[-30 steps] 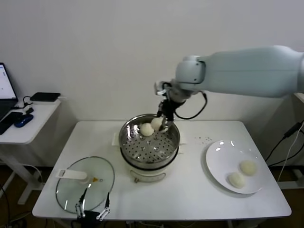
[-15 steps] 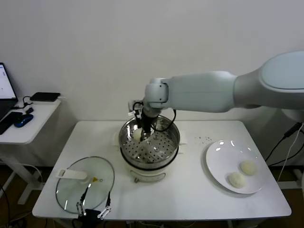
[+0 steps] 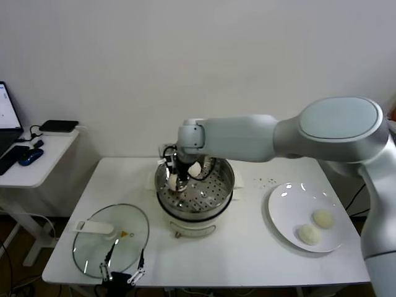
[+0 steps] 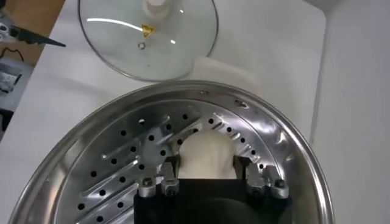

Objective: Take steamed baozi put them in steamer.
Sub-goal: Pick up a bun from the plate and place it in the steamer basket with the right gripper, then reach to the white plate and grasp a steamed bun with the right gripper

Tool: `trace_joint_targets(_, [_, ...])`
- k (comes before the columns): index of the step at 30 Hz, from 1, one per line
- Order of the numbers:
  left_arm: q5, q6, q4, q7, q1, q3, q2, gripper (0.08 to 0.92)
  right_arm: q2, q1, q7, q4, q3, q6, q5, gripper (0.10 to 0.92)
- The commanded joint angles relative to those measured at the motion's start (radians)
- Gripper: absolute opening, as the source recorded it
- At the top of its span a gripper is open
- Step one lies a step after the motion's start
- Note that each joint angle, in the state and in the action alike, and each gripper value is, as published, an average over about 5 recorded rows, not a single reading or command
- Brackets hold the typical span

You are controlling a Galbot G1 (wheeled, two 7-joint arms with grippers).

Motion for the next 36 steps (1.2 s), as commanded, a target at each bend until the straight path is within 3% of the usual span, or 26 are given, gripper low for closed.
trace_joint_targets(1, [0.001, -0.001, -0.001, 0.001, 0.001, 0.000, 0.001, 0.823, 0.013, -0.049, 0.018, -0.025, 0.026, -0.008, -0.018, 0.660])
trace_joint_targets(8, [-0.002, 0.003, -0.013, 0.001, 0.004, -0.004, 0.004, 0.823, -0.079, 0.091, -0.011, 0.078, -0.006, 0.017, 0.048, 0.813])
trace_joint_targets(15, [0.001, 0.001, -0.017, 0.001, 0.012, -0.004, 0.009, 0.823, -0.287, 0.342, -0.170, 0.240, -0.223, 0.170, 0.048, 0.823])
trace_joint_targets(24, [0.003, -0.001, -0.012, 0.002, 0.010, -0.006, 0.005, 0.823, -0.614, 0.438, -0.298, 0.394, -0.441, 0.327, -0.160, 0.823])
trace_joint_targets(29, [0.006, -0.004, 0.001, -0.002, 0.009, -0.006, -0.003, 0.823, -0.749, 0.362, -0.289, 0.387, -0.498, 0.369, -0.324, 0.823])
trace_joint_targets(36, [0.014, -0.003, 0.016, -0.002, 0.004, -0.004, -0.013, 0.823, -0.865, 0.208, -0.260, 0.334, -0.441, 0.350, -0.430, 0.823])
